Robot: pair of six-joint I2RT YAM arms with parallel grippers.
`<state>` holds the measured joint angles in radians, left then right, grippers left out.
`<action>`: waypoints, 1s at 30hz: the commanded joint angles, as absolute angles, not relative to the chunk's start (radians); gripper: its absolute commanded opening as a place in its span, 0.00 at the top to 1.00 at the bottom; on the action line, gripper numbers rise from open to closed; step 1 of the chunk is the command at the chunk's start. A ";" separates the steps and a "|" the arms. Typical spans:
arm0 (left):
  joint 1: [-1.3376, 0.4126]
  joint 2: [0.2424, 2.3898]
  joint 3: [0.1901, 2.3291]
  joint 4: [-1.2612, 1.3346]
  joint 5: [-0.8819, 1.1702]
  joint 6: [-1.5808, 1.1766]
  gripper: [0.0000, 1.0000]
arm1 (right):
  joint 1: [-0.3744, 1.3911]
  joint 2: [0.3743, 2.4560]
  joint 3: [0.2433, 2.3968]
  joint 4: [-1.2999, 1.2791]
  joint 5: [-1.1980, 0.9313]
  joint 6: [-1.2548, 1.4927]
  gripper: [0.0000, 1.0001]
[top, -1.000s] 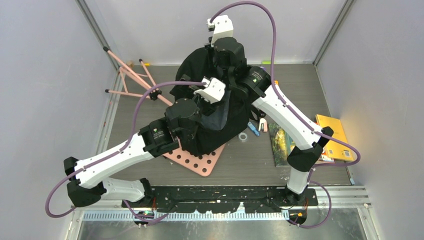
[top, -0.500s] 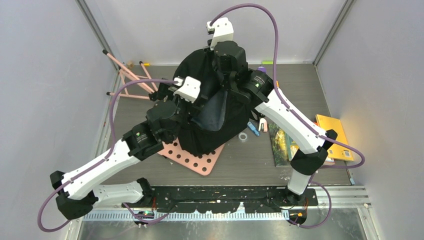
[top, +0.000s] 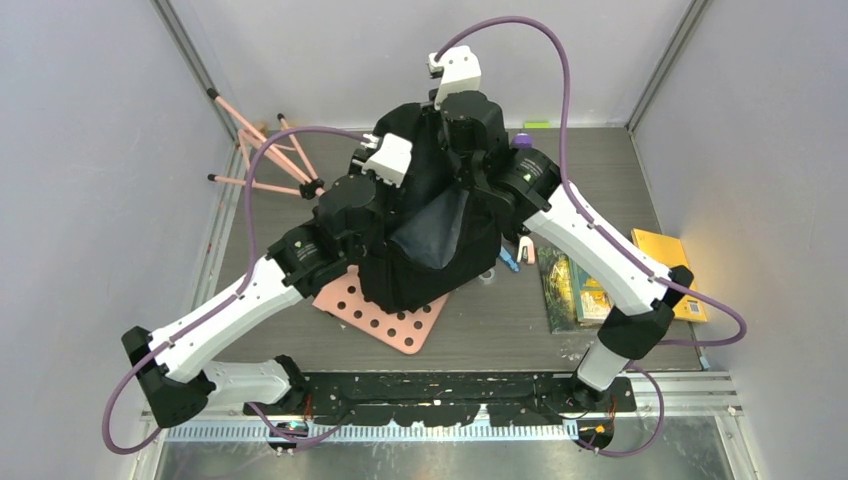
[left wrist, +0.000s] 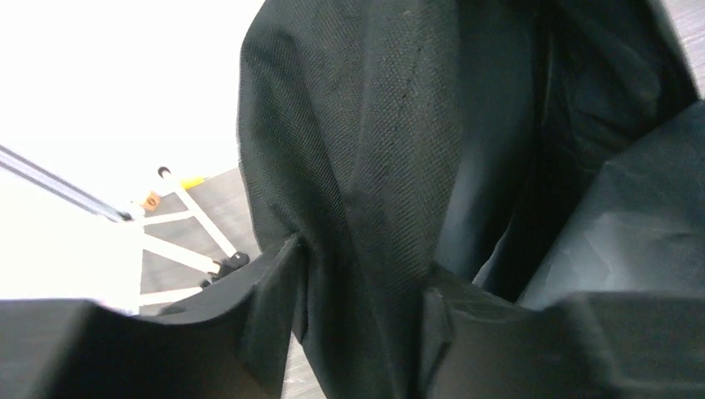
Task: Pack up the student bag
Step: Unzip the student bag at the center of the board.
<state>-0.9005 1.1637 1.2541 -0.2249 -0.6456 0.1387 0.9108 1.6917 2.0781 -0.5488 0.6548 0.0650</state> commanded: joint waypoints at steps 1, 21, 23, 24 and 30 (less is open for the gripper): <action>-0.892 1.190 1.323 -0.222 -0.653 0.124 0.64 | 0.917 1.548 2.003 -0.478 0.663 0.111 0.99; -0.884 1.053 1.172 -0.280 -0.481 0.061 0.94 | 0.917 1.213 1.411 -0.798 0.637 0.552 0.63; -0.884 1.050 1.166 -0.280 -0.488 0.063 0.95 | 0.917 1.200 1.404 -0.839 0.602 0.584 0.61; -0.884 1.050 1.165 -0.282 -0.492 0.065 0.95 | 0.917 1.198 1.402 -0.854 0.590 0.593 0.60; -0.882 1.034 1.145 -0.271 -0.511 0.075 0.95 | 0.917 1.181 1.382 -0.991 0.560 0.657 0.53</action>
